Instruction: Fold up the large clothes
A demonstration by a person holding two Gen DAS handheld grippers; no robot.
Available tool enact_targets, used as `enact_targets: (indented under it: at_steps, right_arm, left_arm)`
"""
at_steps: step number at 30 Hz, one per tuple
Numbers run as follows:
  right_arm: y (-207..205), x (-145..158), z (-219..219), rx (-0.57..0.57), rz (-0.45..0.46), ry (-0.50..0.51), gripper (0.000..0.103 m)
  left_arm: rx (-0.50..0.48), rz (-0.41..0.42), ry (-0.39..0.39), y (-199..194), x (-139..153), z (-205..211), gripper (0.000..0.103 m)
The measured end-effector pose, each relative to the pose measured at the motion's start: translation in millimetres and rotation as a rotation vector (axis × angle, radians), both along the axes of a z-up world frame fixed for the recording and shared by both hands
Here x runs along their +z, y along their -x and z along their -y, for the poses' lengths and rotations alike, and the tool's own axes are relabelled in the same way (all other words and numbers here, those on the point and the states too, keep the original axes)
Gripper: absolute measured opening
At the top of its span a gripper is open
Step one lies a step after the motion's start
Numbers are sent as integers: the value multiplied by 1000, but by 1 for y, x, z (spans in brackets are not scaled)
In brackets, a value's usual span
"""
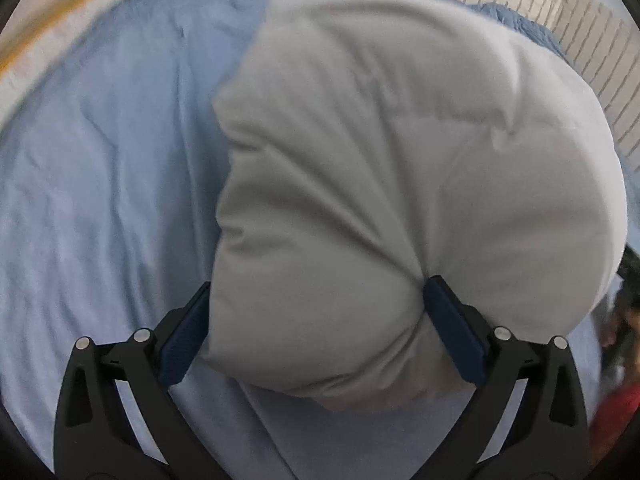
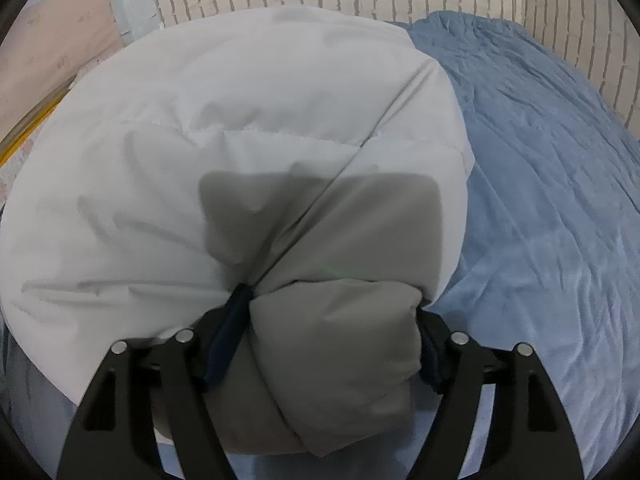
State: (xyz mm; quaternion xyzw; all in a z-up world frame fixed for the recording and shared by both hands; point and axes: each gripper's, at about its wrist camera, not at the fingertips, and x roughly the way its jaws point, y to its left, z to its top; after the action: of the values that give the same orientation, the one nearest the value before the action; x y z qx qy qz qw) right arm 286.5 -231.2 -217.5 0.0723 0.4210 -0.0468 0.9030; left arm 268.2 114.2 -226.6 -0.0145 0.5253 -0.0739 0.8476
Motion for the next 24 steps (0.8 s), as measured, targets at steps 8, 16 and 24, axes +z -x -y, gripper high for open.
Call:
enact_targets:
  at_steps: [8, 16, 24]
  right_arm:
    - [3, -1, 0, -10, 10, -7, 76]
    - [-4, -2, 14, -33, 28, -63, 81]
    - [-11, -8, 31, -42, 16, -220, 85]
  left_arm:
    - [-12, -34, 139, -14, -18, 2, 100]
    - [-2, 46, 175, -32, -18, 7, 100]
    - [30, 145, -60, -20, -7, 46, 93]
